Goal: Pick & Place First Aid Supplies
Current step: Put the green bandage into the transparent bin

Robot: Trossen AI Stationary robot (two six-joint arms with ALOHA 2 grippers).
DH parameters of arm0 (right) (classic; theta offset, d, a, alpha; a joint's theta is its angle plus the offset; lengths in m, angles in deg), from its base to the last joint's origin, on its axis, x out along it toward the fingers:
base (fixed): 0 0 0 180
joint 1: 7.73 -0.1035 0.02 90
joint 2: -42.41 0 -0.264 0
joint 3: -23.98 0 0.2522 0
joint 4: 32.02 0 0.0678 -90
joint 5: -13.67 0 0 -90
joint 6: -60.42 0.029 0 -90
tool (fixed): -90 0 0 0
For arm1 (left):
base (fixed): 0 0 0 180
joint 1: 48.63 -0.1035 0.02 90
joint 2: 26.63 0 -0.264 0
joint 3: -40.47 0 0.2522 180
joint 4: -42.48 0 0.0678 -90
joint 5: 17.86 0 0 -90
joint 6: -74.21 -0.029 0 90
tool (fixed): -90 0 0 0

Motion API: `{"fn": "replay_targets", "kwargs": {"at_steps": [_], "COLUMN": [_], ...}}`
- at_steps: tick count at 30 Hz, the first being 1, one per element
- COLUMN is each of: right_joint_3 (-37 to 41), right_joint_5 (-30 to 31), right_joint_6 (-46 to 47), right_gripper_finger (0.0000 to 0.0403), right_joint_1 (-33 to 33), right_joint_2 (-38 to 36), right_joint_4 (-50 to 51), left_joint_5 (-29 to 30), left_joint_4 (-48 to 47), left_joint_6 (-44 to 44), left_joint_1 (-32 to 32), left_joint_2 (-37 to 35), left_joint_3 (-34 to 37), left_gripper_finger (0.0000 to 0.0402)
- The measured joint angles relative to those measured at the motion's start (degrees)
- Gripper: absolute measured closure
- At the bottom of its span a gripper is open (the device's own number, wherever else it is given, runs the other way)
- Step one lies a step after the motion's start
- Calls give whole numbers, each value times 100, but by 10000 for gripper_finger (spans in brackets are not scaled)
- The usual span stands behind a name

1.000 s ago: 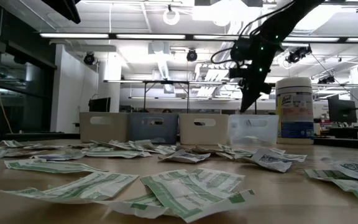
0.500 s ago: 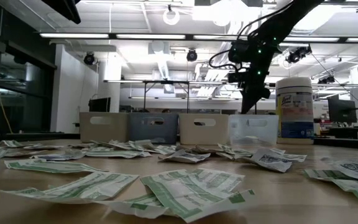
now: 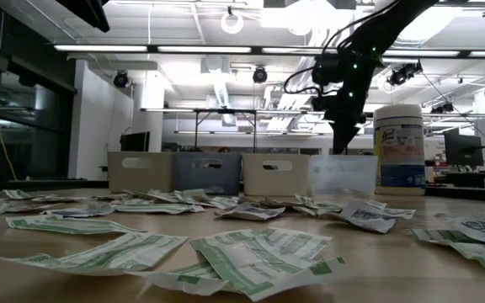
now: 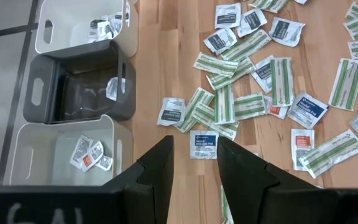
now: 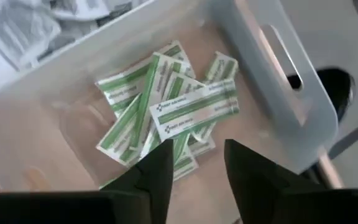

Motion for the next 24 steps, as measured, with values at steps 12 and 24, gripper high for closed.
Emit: {"fn": "replay_targets", "kwargs": {"at_steps": [12, 24], "right_joint_3": [0, 0], "right_joint_5": [-1283, -751], "right_joint_6": [2492, 4526], "right_gripper_finger": [258, 269], "right_joint_1": [-617, -2749], "right_joint_2": [-1327, -2016], "right_joint_4": [419, 484], "left_joint_5": [-7, -185], "left_joint_4": [0, -2], "left_joint_6": [-163, -801], "left_joint_1": [0, -2], "left_joint_2": [0, 0], "left_joint_3": [0, 0], "left_gripper_finger": [283, 283]}}
